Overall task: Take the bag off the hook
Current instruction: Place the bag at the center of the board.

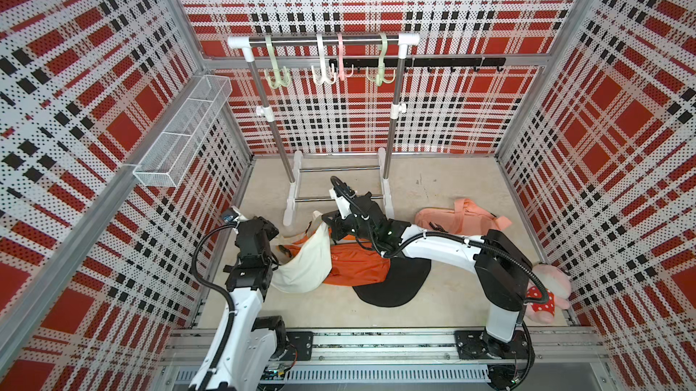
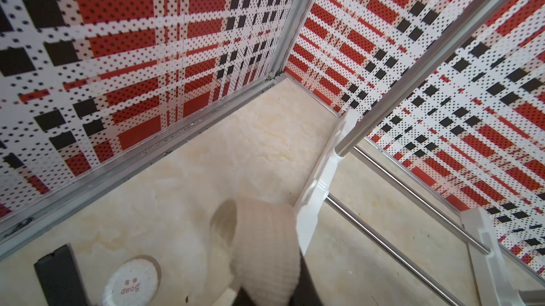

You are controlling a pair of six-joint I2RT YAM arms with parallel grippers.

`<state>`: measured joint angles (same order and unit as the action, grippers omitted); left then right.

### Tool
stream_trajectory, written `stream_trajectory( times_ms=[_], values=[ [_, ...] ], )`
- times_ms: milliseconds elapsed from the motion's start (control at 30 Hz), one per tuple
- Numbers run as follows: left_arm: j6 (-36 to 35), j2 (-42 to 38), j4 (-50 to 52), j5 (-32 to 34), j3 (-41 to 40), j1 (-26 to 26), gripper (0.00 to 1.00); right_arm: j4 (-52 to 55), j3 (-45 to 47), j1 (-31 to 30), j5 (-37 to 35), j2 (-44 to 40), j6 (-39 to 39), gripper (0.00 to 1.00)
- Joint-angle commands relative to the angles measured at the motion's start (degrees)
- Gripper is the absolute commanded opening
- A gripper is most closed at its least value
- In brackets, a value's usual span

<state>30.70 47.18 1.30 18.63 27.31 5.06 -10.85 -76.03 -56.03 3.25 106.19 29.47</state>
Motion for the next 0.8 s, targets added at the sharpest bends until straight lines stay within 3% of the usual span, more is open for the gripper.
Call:
stream_trajectory(
  times_ms=[0,200,767],
  values=[
    [-0.45,2.54,-6.03,-3.05,0.57,1.77,0.02,0.04,-0.17,0.96,-0.02,1.34,-0.53,0.0],
    [-0.46,7.27,-10.43,-7.06,-0.77,4.57,0.12,0.97,-1.31,2.23,2.72,3.34,-1.7,0.0],
    [4.68,27.93,-19.28,-20.67,1.34,9.71,0.15,5.84,-8.41,3.76,2.21,11.16,1.81,0.0]
  ],
)
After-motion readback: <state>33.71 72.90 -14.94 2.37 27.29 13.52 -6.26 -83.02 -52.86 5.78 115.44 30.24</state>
